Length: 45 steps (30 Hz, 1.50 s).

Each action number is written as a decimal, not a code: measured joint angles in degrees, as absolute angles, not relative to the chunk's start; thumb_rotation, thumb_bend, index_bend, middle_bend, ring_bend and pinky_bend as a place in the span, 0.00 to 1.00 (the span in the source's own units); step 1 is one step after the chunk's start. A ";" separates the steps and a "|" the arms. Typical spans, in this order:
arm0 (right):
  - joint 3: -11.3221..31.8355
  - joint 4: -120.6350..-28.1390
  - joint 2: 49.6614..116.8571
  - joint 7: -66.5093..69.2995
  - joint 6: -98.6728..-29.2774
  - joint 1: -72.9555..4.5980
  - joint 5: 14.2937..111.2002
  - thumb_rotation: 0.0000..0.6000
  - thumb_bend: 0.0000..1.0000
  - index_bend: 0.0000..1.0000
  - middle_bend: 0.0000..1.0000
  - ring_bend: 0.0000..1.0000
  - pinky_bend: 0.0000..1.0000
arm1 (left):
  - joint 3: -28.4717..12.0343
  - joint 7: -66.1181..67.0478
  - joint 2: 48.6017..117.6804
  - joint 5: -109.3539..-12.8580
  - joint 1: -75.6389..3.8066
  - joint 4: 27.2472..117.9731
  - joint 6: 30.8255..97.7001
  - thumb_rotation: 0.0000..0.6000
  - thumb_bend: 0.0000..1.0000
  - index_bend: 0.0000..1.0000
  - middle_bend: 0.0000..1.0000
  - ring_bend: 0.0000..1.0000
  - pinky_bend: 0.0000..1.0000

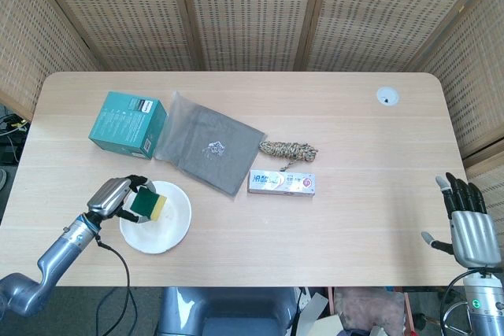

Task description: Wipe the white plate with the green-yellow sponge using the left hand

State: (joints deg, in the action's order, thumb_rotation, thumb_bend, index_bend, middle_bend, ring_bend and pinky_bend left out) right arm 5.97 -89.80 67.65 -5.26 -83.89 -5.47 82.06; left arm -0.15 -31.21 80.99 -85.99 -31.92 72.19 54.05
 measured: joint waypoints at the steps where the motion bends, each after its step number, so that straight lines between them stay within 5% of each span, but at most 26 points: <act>1: 5.95 -89.80 67.64 -5.20 -83.90 -5.44 82.07 1.00 0.00 0.00 0.00 0.00 0.00 | -0.32 -31.19 81.21 -85.13 -32.24 72.37 53.04 1.00 0.00 0.56 0.41 0.30 0.38; 29: 5.92 -90.03 67.10 -3.98 -83.82 -5.33 81.93 1.00 0.00 0.00 0.00 0.00 0.00 | 0.07 -37.98 88.64 -81.54 -33.46 61.96 45.21 1.00 0.00 0.56 0.41 0.30 0.38; 45: 5.96 -90.43 66.67 -3.42 -84.17 -5.19 82.12 1.00 0.00 0.00 0.00 0.00 0.00 | -1.29 -39.30 83.24 -82.12 -33.04 66.61 48.55 1.00 0.00 0.56 0.41 0.30 0.38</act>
State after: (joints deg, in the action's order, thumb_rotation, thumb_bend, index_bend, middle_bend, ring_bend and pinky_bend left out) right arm 5.96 -90.43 66.67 -3.42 -84.17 -5.19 82.12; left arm -1.29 -39.30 83.24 -82.12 -33.04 66.61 48.55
